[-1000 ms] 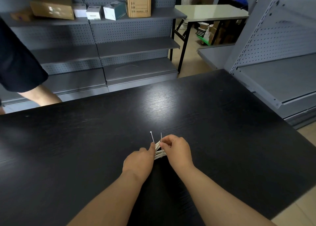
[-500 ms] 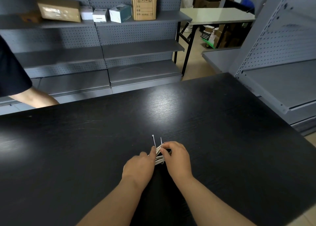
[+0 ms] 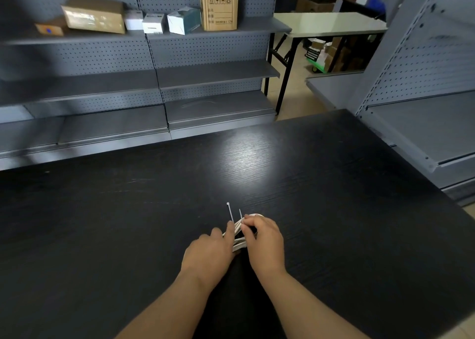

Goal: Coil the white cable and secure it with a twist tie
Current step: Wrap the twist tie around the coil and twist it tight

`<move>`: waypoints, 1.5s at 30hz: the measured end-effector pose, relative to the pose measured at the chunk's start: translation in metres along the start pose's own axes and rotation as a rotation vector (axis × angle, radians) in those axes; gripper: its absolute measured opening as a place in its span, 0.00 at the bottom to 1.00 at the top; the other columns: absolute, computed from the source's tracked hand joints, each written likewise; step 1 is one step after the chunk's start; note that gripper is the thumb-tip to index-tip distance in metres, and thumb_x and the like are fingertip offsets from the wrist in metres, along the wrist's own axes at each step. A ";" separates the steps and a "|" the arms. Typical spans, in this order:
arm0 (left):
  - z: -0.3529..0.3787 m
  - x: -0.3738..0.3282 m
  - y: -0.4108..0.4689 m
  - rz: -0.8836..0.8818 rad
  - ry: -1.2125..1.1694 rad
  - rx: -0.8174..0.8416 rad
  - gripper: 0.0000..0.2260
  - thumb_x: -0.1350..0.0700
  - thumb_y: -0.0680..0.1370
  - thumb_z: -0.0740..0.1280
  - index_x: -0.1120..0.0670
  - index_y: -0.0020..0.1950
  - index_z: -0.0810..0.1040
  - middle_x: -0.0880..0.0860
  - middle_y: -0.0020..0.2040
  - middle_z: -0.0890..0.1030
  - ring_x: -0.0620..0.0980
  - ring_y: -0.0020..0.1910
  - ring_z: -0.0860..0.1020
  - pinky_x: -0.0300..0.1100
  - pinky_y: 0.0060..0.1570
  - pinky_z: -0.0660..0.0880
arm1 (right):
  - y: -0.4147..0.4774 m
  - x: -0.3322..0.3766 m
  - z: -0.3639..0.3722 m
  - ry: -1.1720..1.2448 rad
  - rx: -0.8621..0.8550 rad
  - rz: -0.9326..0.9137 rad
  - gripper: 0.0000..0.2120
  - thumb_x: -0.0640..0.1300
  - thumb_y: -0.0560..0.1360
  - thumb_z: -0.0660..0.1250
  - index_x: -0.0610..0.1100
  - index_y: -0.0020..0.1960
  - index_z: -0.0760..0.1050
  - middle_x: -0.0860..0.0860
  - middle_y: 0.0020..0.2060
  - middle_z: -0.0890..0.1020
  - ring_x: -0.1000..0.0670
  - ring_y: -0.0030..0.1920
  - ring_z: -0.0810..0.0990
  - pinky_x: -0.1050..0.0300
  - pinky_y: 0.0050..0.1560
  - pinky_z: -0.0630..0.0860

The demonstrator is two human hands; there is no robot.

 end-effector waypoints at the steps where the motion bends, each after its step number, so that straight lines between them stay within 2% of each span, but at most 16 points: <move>1: 0.000 -0.001 -0.001 -0.002 0.001 -0.004 0.25 0.50 0.81 0.54 0.53 0.76 0.48 0.57 0.56 0.73 0.56 0.46 0.77 0.46 0.34 0.68 | 0.000 0.000 0.000 0.007 -0.003 0.005 0.06 0.42 0.75 0.67 0.46 0.51 0.81 0.54 0.53 0.80 0.57 0.57 0.73 0.71 0.55 0.64; 6: -0.002 -0.001 -0.004 -0.035 0.004 -0.022 0.27 0.46 0.81 0.54 0.52 0.75 0.48 0.56 0.61 0.69 0.56 0.49 0.76 0.47 0.38 0.72 | -0.003 -0.002 0.004 0.035 -0.006 0.002 0.07 0.43 0.75 0.67 0.47 0.51 0.80 0.57 0.57 0.79 0.62 0.59 0.68 0.73 0.57 0.61; 12: -0.001 -0.001 -0.007 -0.042 0.019 -0.074 0.26 0.47 0.81 0.53 0.53 0.75 0.49 0.54 0.63 0.67 0.55 0.58 0.69 0.46 0.48 0.72 | -0.004 -0.004 0.009 0.016 -0.010 -0.003 0.07 0.44 0.75 0.66 0.48 0.52 0.80 0.57 0.56 0.79 0.61 0.61 0.68 0.66 0.62 0.65; 15: -0.003 0.000 -0.004 -0.001 0.051 -0.091 0.27 0.42 0.80 0.51 0.53 0.75 0.50 0.53 0.63 0.69 0.54 0.59 0.69 0.49 0.55 0.68 | -0.005 -0.003 0.011 0.026 -0.035 0.005 0.06 0.43 0.75 0.67 0.48 0.51 0.80 0.57 0.55 0.79 0.63 0.58 0.67 0.67 0.61 0.66; 20: -0.004 0.002 -0.003 0.024 0.055 -0.092 0.30 0.38 0.79 0.47 0.53 0.75 0.51 0.53 0.64 0.68 0.53 0.61 0.69 0.48 0.59 0.66 | -0.005 -0.003 0.013 0.028 -0.062 0.023 0.06 0.43 0.76 0.66 0.48 0.51 0.80 0.57 0.55 0.79 0.63 0.57 0.67 0.71 0.58 0.64; 23: -0.005 0.005 -0.004 0.029 0.033 -0.102 0.29 0.38 0.79 0.47 0.52 0.75 0.52 0.52 0.64 0.69 0.52 0.60 0.69 0.47 0.60 0.66 | -0.005 -0.003 0.015 0.014 -0.063 0.014 0.06 0.43 0.75 0.67 0.47 0.50 0.80 0.56 0.55 0.80 0.60 0.60 0.69 0.69 0.59 0.65; 30: -0.009 0.008 -0.007 -0.004 -0.054 -0.123 0.27 0.39 0.78 0.46 0.50 0.74 0.58 0.50 0.62 0.71 0.50 0.59 0.70 0.45 0.58 0.66 | -0.006 -0.001 0.014 0.024 -0.089 0.009 0.04 0.42 0.75 0.67 0.46 0.48 0.81 0.55 0.53 0.81 0.60 0.57 0.69 0.72 0.57 0.63; 36: -0.017 0.012 -0.002 -0.103 -0.219 -0.118 0.19 0.43 0.78 0.48 0.46 0.64 0.69 0.47 0.57 0.73 0.48 0.56 0.71 0.44 0.55 0.67 | -0.006 -0.001 0.015 0.012 -0.067 0.000 0.05 0.41 0.75 0.67 0.46 0.49 0.81 0.55 0.53 0.80 0.63 0.56 0.66 0.73 0.56 0.61; 40: -0.020 0.021 0.009 -0.198 -0.364 -0.100 0.16 0.47 0.79 0.51 0.49 0.56 0.76 0.50 0.53 0.76 0.50 0.51 0.74 0.46 0.51 0.72 | -0.005 -0.001 0.014 0.021 -0.072 0.000 0.04 0.40 0.74 0.68 0.45 0.48 0.81 0.55 0.52 0.81 0.62 0.54 0.66 0.77 0.53 0.60; 42: -0.020 0.031 0.019 -0.279 -0.483 -0.103 0.14 0.51 0.80 0.54 0.52 0.58 0.76 0.53 0.54 0.76 0.52 0.51 0.75 0.47 0.51 0.74 | -0.004 -0.001 0.015 0.014 -0.069 0.004 0.05 0.41 0.75 0.67 0.46 0.48 0.81 0.55 0.52 0.80 0.62 0.55 0.66 0.78 0.52 0.60; 45: -0.019 0.040 0.033 -0.339 -0.550 -0.104 0.15 0.55 0.81 0.56 0.54 0.67 0.70 0.55 0.59 0.74 0.54 0.56 0.76 0.47 0.54 0.74 | -0.004 -0.002 0.016 0.009 -0.058 0.007 0.04 0.42 0.75 0.67 0.47 0.48 0.81 0.57 0.52 0.80 0.64 0.55 0.66 0.76 0.52 0.62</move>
Point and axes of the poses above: each hand's wrist, its own y-axis towards the middle knuckle, its own z-axis out of the palm, x = y × z, the point moved 6 cm from there along y, towards the middle knuckle
